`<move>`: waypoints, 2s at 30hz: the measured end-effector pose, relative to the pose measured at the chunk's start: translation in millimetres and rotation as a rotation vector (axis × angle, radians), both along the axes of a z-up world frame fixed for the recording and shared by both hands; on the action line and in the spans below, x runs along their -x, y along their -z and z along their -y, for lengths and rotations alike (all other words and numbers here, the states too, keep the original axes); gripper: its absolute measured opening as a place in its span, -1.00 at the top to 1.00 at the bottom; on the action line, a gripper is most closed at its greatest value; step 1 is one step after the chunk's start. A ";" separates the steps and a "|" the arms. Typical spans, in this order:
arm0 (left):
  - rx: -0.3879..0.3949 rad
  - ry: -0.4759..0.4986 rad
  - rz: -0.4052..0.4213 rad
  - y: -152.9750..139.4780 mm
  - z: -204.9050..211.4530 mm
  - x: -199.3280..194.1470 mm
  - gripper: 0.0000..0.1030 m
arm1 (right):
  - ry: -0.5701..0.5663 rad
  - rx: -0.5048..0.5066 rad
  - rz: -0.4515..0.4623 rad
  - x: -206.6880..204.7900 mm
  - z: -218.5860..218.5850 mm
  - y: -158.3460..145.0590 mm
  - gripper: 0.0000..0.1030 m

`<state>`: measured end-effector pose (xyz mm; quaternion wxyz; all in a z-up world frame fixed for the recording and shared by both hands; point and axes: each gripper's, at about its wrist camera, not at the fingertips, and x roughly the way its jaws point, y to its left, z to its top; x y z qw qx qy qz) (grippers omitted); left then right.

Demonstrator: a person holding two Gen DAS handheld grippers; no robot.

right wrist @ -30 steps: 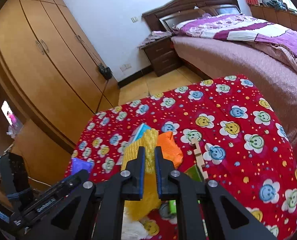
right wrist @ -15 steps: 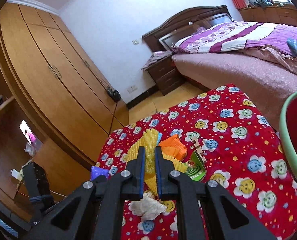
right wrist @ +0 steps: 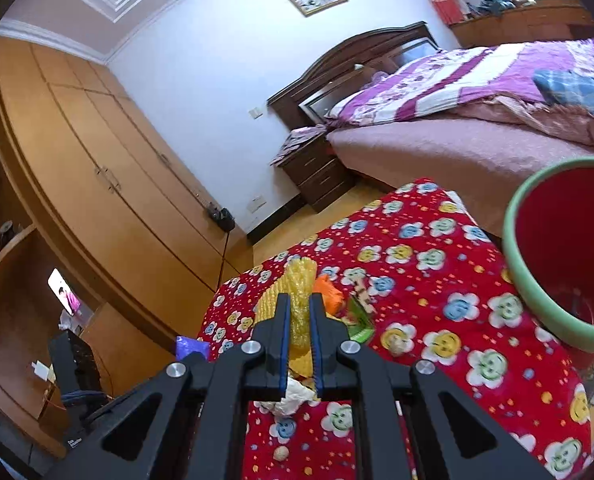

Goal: Collect trash
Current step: 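Carry the purple wrapper and yellow foam net over the bucket with both tools, then open the left tool and the right tool to drop both items into the bucket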

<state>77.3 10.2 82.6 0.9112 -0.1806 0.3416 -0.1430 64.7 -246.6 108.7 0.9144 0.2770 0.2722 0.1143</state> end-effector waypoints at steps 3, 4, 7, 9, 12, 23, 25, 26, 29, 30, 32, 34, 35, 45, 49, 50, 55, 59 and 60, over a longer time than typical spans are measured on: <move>0.000 0.026 0.007 -5.4 10.8 3.4 0.60 | 0.026 -0.010 0.001 10.2 10.5 1.8 0.79; -0.002 0.034 0.009 -7.1 14.5 4.4 0.60 | 0.036 -0.011 0.002 13.8 14.3 2.3 0.79; -0.004 0.062 0.017 -13.4 27.3 7.5 0.60 | 0.064 -0.010 0.004 21.3 25.0 1.6 0.79; -0.008 0.085 0.018 -16.6 38.7 7.7 0.60 | 0.086 -0.004 0.009 28.4 33.2 0.3 0.79; -0.009 0.128 0.010 -19.3 58.7 5.1 0.60 | 0.136 0.016 0.026 43.2 48.7 -2.6 0.79; -0.082 0.337 0.022 -26.5 158.6 -7.7 0.60 | 0.331 0.068 0.063 80.2 106.8 -10.0 0.79; -0.094 0.368 0.027 -27.9 177.5 -12.0 0.60 | 0.365 0.074 0.060 83.2 117.3 -8.4 0.79; -0.097 0.375 0.032 -28.0 185.6 -13.6 0.60 | 0.377 0.075 0.059 84.1 122.3 -7.5 0.79; -0.097 0.405 0.040 -26.6 207.2 -20.4 0.60 | 0.412 0.083 0.049 83.6 136.8 -2.7 0.79; -0.095 0.420 0.040 -25.1 216.2 -23.5 0.60 | 0.426 0.087 0.046 83.2 141.8 -1.1 0.79; -0.092 0.450 0.035 -21.2 233.0 -28.8 0.60 | 0.445 0.092 0.042 82.0 150.4 3.0 0.79; -0.092 0.472 0.024 -15.9 249.7 -33.9 0.60 | 0.471 0.103 0.035 83.1 160.3 8.0 0.79; -0.091 0.491 0.011 -10.8 260.9 -37.3 0.60 | 0.481 0.105 0.031 83.0 164.6 9.7 0.79; -0.112 0.603 -0.050 24.1 332.3 -58.2 0.60 | 0.573 0.158 -0.028 82.2 205.6 34.7 0.79; -0.142 0.628 -0.039 31.1 350.5 -61.7 0.60 | 0.578 0.141 -0.064 75.7 218.5 51.2 0.78; -0.151 0.628 -0.041 32.4 352.9 -62.8 0.55 | 0.581 0.136 -0.075 73.8 221.8 55.7 0.78; -0.141 0.612 -0.060 37.2 351.7 -70.1 0.33 | 0.587 0.128 -0.098 70.2 228.9 68.4 0.72; -0.167 0.573 -0.062 37.9 341.3 -72.8 0.33 | 0.581 0.122 -0.108 65.7 229.7 74.5 0.70; -0.171 0.563 -0.062 37.1 338.7 -74.6 0.32 | 0.577 0.122 -0.111 64.7 228.8 74.8 0.69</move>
